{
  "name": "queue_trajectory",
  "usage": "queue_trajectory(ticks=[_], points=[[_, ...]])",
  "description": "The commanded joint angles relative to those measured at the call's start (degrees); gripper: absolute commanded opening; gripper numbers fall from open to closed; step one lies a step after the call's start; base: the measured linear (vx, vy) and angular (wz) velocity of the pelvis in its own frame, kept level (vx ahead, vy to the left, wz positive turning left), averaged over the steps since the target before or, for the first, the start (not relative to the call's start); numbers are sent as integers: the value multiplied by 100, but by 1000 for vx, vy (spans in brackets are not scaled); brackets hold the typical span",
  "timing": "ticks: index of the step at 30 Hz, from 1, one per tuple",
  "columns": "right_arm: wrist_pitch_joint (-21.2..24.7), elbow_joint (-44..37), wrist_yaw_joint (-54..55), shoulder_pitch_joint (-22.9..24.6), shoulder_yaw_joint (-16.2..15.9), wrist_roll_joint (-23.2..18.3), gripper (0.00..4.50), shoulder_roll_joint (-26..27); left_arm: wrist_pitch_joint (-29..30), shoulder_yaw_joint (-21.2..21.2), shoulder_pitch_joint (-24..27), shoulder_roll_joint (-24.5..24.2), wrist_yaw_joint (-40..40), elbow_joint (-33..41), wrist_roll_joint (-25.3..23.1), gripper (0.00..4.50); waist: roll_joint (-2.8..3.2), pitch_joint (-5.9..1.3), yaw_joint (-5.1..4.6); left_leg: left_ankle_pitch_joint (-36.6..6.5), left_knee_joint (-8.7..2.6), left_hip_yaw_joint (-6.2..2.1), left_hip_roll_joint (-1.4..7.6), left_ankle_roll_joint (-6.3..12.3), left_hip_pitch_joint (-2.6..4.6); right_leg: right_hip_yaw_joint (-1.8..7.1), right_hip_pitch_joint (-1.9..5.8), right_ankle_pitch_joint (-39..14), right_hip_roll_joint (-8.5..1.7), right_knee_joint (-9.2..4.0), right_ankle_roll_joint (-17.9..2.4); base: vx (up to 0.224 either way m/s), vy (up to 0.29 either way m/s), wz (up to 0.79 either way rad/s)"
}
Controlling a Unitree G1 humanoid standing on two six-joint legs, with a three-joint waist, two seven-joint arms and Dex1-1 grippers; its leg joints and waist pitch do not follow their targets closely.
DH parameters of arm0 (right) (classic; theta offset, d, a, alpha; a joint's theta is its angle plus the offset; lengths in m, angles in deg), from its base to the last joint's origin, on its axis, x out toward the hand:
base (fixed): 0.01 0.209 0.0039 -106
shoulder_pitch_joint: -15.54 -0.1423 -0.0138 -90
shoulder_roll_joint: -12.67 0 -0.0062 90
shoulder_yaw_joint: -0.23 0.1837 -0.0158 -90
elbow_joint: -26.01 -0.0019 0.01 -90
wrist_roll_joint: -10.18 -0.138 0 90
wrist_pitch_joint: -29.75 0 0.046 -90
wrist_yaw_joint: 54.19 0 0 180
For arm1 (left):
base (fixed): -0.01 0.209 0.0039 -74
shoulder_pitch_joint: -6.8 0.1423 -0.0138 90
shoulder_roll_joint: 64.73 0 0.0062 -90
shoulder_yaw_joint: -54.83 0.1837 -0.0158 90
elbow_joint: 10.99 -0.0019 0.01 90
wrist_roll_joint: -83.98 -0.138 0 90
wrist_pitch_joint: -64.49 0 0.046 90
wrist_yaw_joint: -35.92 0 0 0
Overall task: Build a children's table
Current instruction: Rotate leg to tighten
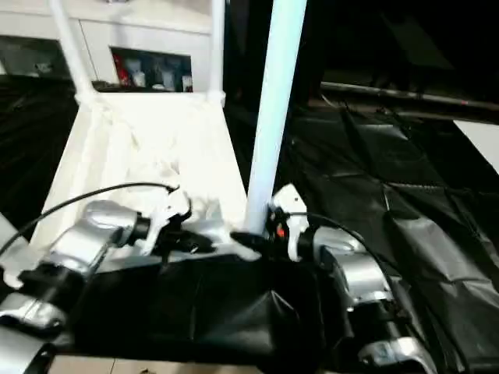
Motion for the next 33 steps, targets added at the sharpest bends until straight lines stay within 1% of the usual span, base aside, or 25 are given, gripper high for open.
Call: queue_trajectory(ticks=[1, 7, 9, 10, 11, 12, 13, 14, 15, 16, 17, 18, 19, 20, 21, 22, 23, 24, 25, 27, 28, 29, 30, 31, 33], points=[[187, -44, -343, 175, -463, 28, 243, 20, 92, 125, 107, 136, -79, 14, 211, 0, -38, -229, 11, -1400, -334, 32, 116, 260, -3, 209, 246, -1178, -248, -436, -1065, 0, 0, 0], [180, -75, -489, 189, -471, 49, 221, -28, 222, 103, 186, 51, -169, 217, 252, 0, -38, -223, 1, -1467, -343, 24, 121, 190, 4, 210, 236, -1344, -246, -445, -1012, 0, 0, 0], [167, -67, -466, 175, -476, 56, 217, -17, 214, 93, 184, 56, -126, 224, 240, 0, -36, -229, -1, -1439, -342, 21, 122, 179, 9, 209, 240, -1246, -241, -434, -1036, 0, 0, 0], [147, -21, -340, 155, -450, 56, 215, 44, 179, 88, 151, 93, 51, 184, 173, 0, -43, -232, -1, -1407, -334, 24, 119, 186, 9, 208, 243, -1158, -235, -424, -1055, 0, 0, 0], [147, -21, -340, 155, -450, 56, 215, 44, 179, 88, 151, 93, 51, 184, 173, 0, -43, -232, -1, -1407, -334, 24, 119, 186, 9, 208, 243, -1158, -235, -424, -1055, 0, 0, 0], [137, 37, -129, 142, -408, 80, 214, 128, 147, 47, 101, 172, 320, 111, 108, 0, -47, -230, 0, -1367, -330, 26, 115, 199, 5, 210, 248, -1115, -237, -420, -1067, 0, 0, 0], [139, 89, -14, 127, -382, 106, 214, 167, 150, 31, 82, 202, 403, 82, 91, 0, -48, -224, 0, -1378, -332, 28, 114, 194, 4, 209, 245, -1141, -238, -424, -1064, 0, 0, 0], [142, 179, 184, 101, -337, 152, 213, 235, 156, 3, 49, 255, 547, 33, 61, 0, -67, -207, -6, -1456, -340, 28, 109, 171, -2, 206, 233, -1359, -237, -441, -1017, 0, 0, 0], [125, 628, 1084, -35, -171, 416, 209, 502, 131, -123, -98, 484, 1189, -215, -65, 0, -59, -179, -25, -1628, -357, 26, 103, 77, 6, 206, 191, -1810, -246, -489, -937, 0, 0, 0], [149, 803, 1424, -93, -108, 508, 209, 603, 151, -162, -151, 571, 1389, -299, -95, 0, -62, -166, -36, -1782, -364, 16, 95, 16, 20, 199, 183, -2153, -262, -529, -856, -52, -8, -4], [161, 851, 1528, -109, -85, 527, 207, 636, 155, -169, -164, 597, 1444, -319, -105, 0, -82, -171, -49, -1910, -371, -15, 84, -94, 26, 187, 195, -2661, -277, -557, -685, -56, -3, -6], [253, 1106, 2102, -198, 64, 596, 202, 830, 185, -224, -249, 760, 1804, -448, -157, 0, -88, -174, -58, -1969, -371, -34, 90, -121, 25, 190, 188, -2945, -296, -589, -536, -56, -3, -6], [273, 1169, 2252, -221, 109, 606, 202, 885, 195, -241, -277, 811, 1917, -492, -171, 0, -84, -162, -70, -2046, -371, -33, 85, -122, 38, 190, 154, -3080, -290, -618, -482, 0, 0, 0], [316, 1327, 2662, -284, 231, 625, 200, 1029, 212, -277, -352, 945, 2209, -611, -211, 0, -102, -157, -86, -2169, -359, -45, 72, -117, 56, 180, 133, -3359, -290, -655, -372, 0, 0, 0], [374, 1497, 3145, -362, 379, 637, 198, 1193, 189, -298, -438, 1106, 2553, -754, -268, 0, -96, -161, -99, -2223, -354, -55, 68, -139, 73, 176, 102, -3516, -294, -679, -308, 0, 0, 0], [386, 1609, 3510, -420, 472, 667, 198, 1299, 177, -289, -489, 1213, 2754, -837, -313, 0, -95, -172, -102, -2244, -348, -61, 66, -148, 83, 172, 96, -3530, -294, -684, -291, 0, 0, 0], [419, 1791, 4042, -525, 645, 668, 198, 1470, 146, -259, -566, 1376, 3054, -966, -395, 0, -71, -172, -111, -2245, -363, -67, 71, -173, 77, 179, 90, -3404, -284, -675, -296, 0, 0, 0], [409, 1945, 4388, -625, 794, 648, 198, 1624, 109, -228, -641, 1526, 3283, -1097, -471, 0, -82, -182, -132, -2325, -367, -75, 68, -188, 78, 163, 90, -3275, -261, -666, -307, 0, 0, 0], [381, 2040, 4553, -690, 870, 641, 198, 1710, 85, -210, -686, 1609, 3390, -1180, -514, 0, -61, -183, -139, -2357, -370, -75, 61, -188, 81, 162, 86, -3220, -254, -664, -313, 0, 0, 0], [265, 2200, 4794, -817, 971, 621, 198, 1859, 19, -146, -766, 1756, 3536, -1306, -593, 0, -49, -183, -160, -2517, -372, -69, 60, -139, 94, 156, 72, -3075, -242, -687, -338, 0, 0, 0], [134, 2276, 4863, -893, 990, 614, 198, 1940, 6, -117, -812, 1845, 3595, -1361, -608, 0, -20, -188, -149, -2551, -380, -76, 65, -129, 97, 156, 77, -3024, -251, -689, -350, 0, 0, 0], [134, 2276, 4863, -893, 990, 614, 198, 1940, 6, -117, -812, 1845, 3595, -1361, -608, 0, -20, -188, -149, -2551, -380, -76, 65, -129, 97, 156, 77, -3024, -251, -689, -350, 0, 0, 0], [-93, 2269, 4813, -934, 984, 600, 198, 2000, -20, -91, -853, 1883, 3613, -1406, -625, 0, -17, -191, -157, -2578, -398, -80, 72, -117, 73, 150, 102, -2867, -248, -686, -383, 0, 0, 0], [-185, 2262, 4754, -963, 1017, 558, 198, 2043, -60, -80, -887, 1893, 3617, -1468, -642, 0, -12, -193, -153, -2573, -400, -80, 71, -110, 70, 149, 105, -2822, -246, -686, -386, 0, 0, 0], [-249, 2263, 4668, -997, 1084, 479, 198, 2095, -110, -72, -928, 1901, 3618, -1560, -658, 0, -15, -203, -153, -2551, -402, -70, 70, -89, 71, 157, 111, -2681, -245, -682, -434, 0, 0, 0]])
